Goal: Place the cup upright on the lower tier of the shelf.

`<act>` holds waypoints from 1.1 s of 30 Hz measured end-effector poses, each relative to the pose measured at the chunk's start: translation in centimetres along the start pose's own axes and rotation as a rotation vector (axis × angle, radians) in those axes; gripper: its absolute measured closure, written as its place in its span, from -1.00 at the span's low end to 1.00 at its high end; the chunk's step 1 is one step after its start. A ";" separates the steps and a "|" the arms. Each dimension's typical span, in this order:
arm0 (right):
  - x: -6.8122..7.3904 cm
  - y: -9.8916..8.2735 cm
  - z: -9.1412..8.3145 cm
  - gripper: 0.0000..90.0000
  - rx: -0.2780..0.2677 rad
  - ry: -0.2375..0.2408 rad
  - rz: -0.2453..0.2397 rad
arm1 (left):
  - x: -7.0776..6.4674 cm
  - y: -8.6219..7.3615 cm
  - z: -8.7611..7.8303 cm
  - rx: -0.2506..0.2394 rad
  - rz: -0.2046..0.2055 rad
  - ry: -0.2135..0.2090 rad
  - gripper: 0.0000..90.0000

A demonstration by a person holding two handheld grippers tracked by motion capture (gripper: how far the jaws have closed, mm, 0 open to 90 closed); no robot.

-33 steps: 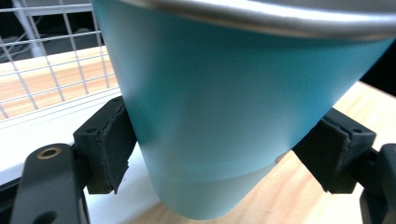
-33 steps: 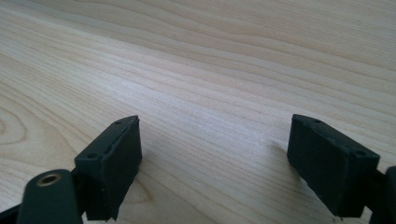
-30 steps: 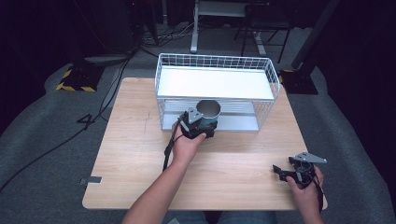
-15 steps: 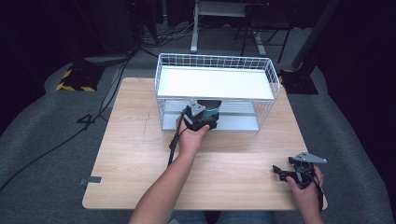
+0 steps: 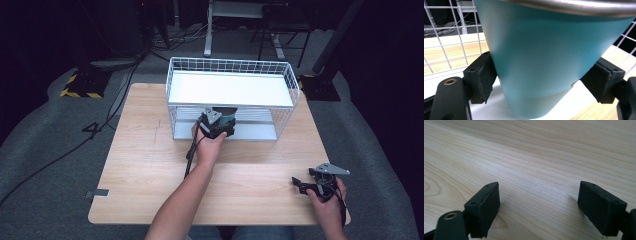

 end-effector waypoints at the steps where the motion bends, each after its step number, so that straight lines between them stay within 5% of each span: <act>1: 0.0 0.0 0.0 -0.59 0.000 0.000 0.000 | 0.0 0.0 0.2 0.005 -0.009 -0.001 -0.57; 9: 0.0 0.0 0.0 -0.59 0.000 0.000 0.000 | 0.4 -0.2 1.7 0.017 -0.013 0.036 -0.57; 13: 0.0 0.0 0.0 -0.59 0.000 0.000 0.000 | 0.3 -0.7 2.2 0.032 -0.013 0.002 -0.57; 16: 0.0 0.0 0.0 -0.59 0.000 0.000 0.000 | 0.6 -1.0 2.3 0.043 -0.032 0.044 -0.57; 20: 0.0 0.0 0.0 -0.59 0.000 0.000 0.001 | 0.6 -1.3 2.6 0.054 -0.014 0.018 -0.57; 24: 0.0 0.0 0.0 -0.59 0.000 0.000 0.000 | 0.7 -1.3 2.6 0.043 -0.018 0.050 -0.57; 26: 0.0 0.0 0.0 -0.59 0.000 0.000 0.000 | 0.4 -1.4 2.7 0.049 0.001 0.011 -0.58; 28: 0.0 0.0 0.0 -0.59 0.000 0.000 0.000 | 0.6 -1.5 2.6 0.050 0.012 0.047 -0.59; 33: 0.0 0.0 0.0 -0.59 0.000 0.000 0.000 | 0.6 -1.8 2.7 0.060 0.013 0.056 -0.65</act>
Point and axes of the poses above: each handheld gripper's, and its own axes: z roughly forward along the jaws, y roughly out of its top, x roughly to its left, the point moved 8 cm from there along z, roughly forward along the jaws, and after that the axes turned 2 degrees about y, right-handed, at the moved point
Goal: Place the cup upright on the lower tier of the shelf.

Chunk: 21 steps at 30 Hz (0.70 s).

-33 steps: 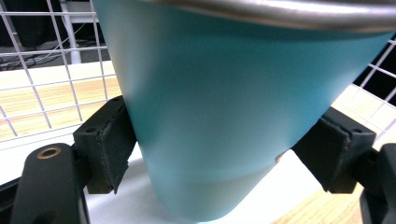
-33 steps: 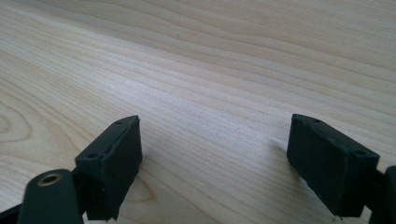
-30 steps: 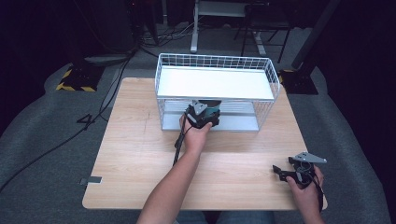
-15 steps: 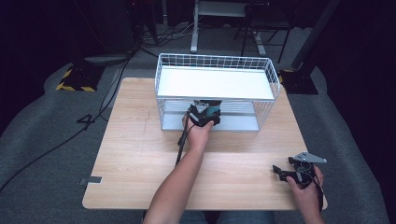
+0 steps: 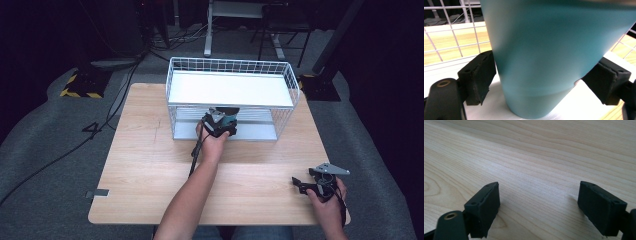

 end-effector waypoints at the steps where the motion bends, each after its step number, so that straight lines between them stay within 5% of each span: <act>1: 0.0 0.0 0.0 -0.59 0.000 0.000 0.000 | -0.1 0.0 0.0 0.000 -0.008 -0.016 -0.65; 2: 0.0 0.0 0.0 -0.59 0.000 0.000 0.000 | -0.2 0.0 0.1 0.004 -0.003 -0.037 -0.66; 5: 0.0 0.0 0.0 -0.59 0.000 0.000 0.000 | 0.1 0.0 -0.2 0.002 0.011 0.004 -0.67; 7: 0.0 0.0 0.0 -0.59 0.000 0.000 0.000 | -0.3 0.0 -0.2 0.004 0.020 -0.047 -0.67; 9: 0.0 0.0 0.0 -0.59 0.000 0.000 0.000 | -0.1 0.0 -0.4 0.002 0.017 -0.019 -0.67; 21: 0.0 0.0 0.0 -0.59 0.000 0.000 -0.001 | 0.0 0.3 -2.5 -0.018 0.004 -0.051 -0.66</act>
Point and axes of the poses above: each handheld gripper's, and its own axes: z roughly forward along the jaws, y roughly out of its top, x roughly to its left, the point moved 8 cm from there along z, roughly forward along the jaws, and after that the axes turned 2 degrees about y, right-handed, at the moved point
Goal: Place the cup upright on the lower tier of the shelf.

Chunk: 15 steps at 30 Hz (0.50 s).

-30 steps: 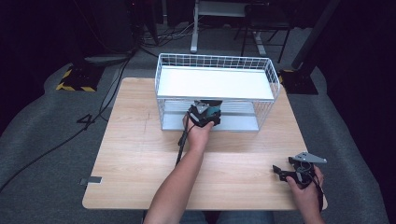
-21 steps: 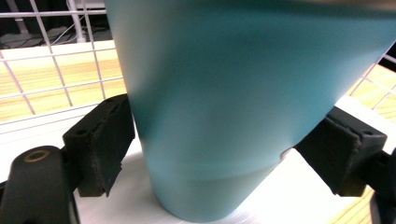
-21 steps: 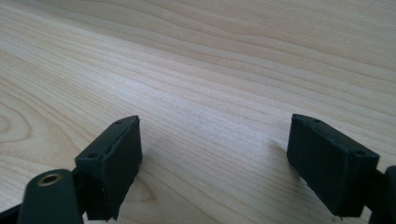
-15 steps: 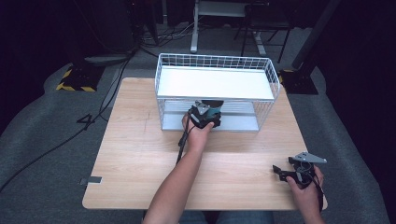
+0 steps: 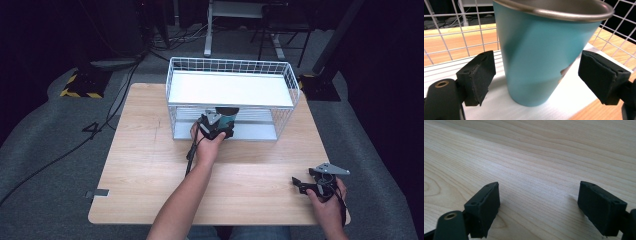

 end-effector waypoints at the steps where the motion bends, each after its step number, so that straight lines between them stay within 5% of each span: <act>1: 0.0 0.0 0.0 -0.59 0.000 0.000 0.000 | 0.0 -0.1 -0.3 0.004 0.000 -0.004 -0.66; 15: 0.0 0.0 0.0 -0.59 0.000 0.001 0.001 | 0.7 -0.2 -4.8 0.013 0.044 -0.029 -0.66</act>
Point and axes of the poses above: each handheld gripper's, and its own axes: z roughly forward along the jaws, y roughly out of its top, x roughly to its left, the point moved 8 cm from there along z, roughly forward along the jaws, and after that the axes turned 2 degrees about y, right-handed, at the moved point
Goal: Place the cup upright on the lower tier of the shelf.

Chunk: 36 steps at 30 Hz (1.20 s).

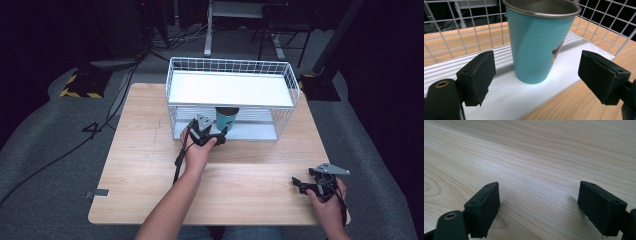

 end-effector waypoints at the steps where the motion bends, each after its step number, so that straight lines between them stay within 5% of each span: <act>1: 0.0 0.0 0.0 -0.59 0.000 0.000 0.000 | 0.0 0.0 0.0 0.000 0.000 0.000 -0.66; 20: 0.0 0.0 0.0 -0.59 -0.001 0.000 0.000 | 0.9 0.6 -7.3 -0.017 0.045 0.006 -0.66; 36: 0.0 0.0 0.0 -0.59 0.000 0.000 0.000 | 3.2 -1.1 -14.2 0.064 0.065 0.027 -0.65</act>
Point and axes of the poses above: each handheld gripper's, and its own axes: z roughly forward along the jaws, y roughly out of its top, x roughly to its left, the point moved 8 cm from there along z, roughly forward along the jaws, and after that the axes turned 2 degrees about y, right-handed, at the moved point
